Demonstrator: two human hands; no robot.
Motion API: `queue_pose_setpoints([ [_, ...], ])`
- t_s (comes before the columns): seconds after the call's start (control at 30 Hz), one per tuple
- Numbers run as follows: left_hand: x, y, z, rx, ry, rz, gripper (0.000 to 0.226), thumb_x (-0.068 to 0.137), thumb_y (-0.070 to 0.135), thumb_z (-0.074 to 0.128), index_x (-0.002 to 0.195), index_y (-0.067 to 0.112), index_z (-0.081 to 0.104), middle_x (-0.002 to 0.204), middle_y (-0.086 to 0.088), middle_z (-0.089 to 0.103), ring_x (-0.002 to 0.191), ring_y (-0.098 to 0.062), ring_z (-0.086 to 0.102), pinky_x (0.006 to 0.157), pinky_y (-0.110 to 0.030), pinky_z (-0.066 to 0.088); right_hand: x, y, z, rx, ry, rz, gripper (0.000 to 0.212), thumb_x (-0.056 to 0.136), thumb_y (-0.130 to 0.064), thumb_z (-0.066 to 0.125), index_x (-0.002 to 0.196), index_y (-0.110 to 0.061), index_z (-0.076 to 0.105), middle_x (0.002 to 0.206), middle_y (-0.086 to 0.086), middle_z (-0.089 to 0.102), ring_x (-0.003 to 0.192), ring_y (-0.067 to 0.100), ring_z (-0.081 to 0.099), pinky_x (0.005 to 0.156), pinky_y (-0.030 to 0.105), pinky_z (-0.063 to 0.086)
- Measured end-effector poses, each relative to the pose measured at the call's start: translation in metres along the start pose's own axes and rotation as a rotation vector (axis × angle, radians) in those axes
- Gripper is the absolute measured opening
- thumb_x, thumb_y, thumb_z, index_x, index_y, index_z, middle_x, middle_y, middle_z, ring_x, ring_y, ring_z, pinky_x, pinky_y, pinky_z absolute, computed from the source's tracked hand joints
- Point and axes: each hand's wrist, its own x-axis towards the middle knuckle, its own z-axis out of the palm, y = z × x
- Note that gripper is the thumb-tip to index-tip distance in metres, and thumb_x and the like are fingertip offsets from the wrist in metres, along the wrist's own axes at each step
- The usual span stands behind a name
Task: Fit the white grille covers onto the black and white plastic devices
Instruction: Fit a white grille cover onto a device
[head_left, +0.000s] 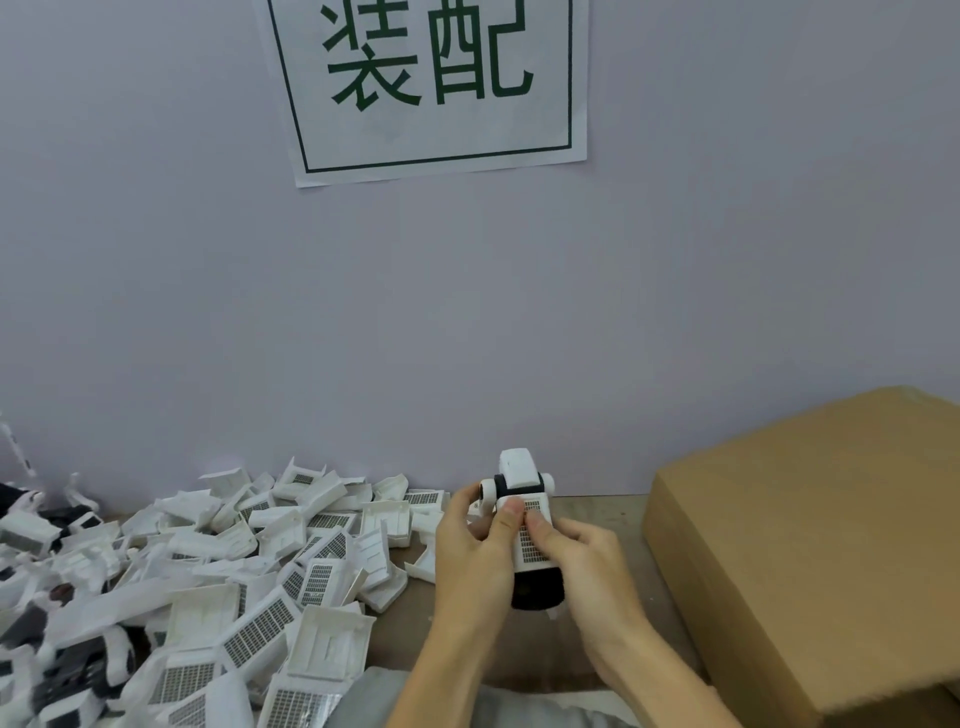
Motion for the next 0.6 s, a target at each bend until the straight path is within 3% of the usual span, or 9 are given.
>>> queue_pose_setpoints([
  [0.07,0.001,0.004,0.000,-0.099,-0.055,-0.066,0.019,0.098,0.009,0.059,0.116,0.010,0.064,0.094,-0.010,0.078,0.088,-0.026,0.075,0.078,-0.039,0.061,0.002,-0.001,-0.004,0.064,0.017,0.009,0.036,0.102,-0.029,0.050,0.094,-0.012,0.080,0.091,0.012,0.078,0.081,0.025,0.075,0.056,0.029,0.055],
  [0.17,0.004,0.011,-0.002,-0.217,-0.157,-0.189,0.030,0.100,0.001,0.048,0.119,0.013,0.068,0.107,-0.015,0.075,0.096,-0.030,0.073,0.090,-0.048,0.056,0.010,0.001,-0.009,0.111,0.128,0.041,0.039,0.105,-0.031,0.046,0.093,-0.009,0.076,0.086,0.018,0.076,0.075,0.033,0.071,0.058,0.039,0.057],
  [0.27,0.004,0.013,-0.004,-0.174,-0.175,-0.177,0.042,0.096,-0.011,0.044,0.110,0.019,0.070,0.098,-0.013,0.077,0.085,-0.029,0.073,0.081,-0.044,0.059,0.016,0.004,-0.011,0.176,0.126,0.077,0.041,0.106,-0.029,0.044,0.093,-0.003,0.073,0.087,0.024,0.073,0.071,0.034,0.068,0.059,0.042,0.055],
  [0.33,0.003,0.015,-0.004,-0.170,-0.215,-0.173,0.037,0.095,-0.009,0.049,0.113,0.016,0.070,0.100,-0.014,0.076,0.083,-0.029,0.074,0.072,-0.038,0.062,0.018,0.005,-0.013,0.206,0.098,0.093,0.040,0.106,-0.028,0.044,0.097,-0.002,0.073,0.089,0.024,0.073,0.072,0.034,0.069,0.058,0.040,0.056],
  [0.47,0.000,0.014,-0.003,-0.118,-0.211,-0.101,0.033,0.090,-0.003,0.067,0.115,0.018,0.063,0.097,-0.013,0.077,0.089,-0.029,0.076,0.070,-0.034,0.061,0.019,0.005,-0.014,0.190,0.084,0.058,0.031,0.104,-0.024,0.051,0.101,-0.002,0.073,0.095,0.022,0.075,0.083,0.035,0.072,0.070,0.044,0.057],
  [0.6,0.002,0.010,-0.001,-0.053,0.014,-0.101,0.035,0.086,-0.004,0.072,0.111,0.018,0.062,0.087,-0.009,0.078,0.079,-0.022,0.076,0.067,-0.033,0.060,0.009,0.004,-0.006,-0.273,0.178,-0.139,0.016,0.100,-0.034,0.056,0.096,-0.022,0.066,0.090,-0.003,0.073,0.073,-0.001,0.069,0.054,0.012,0.049],
])
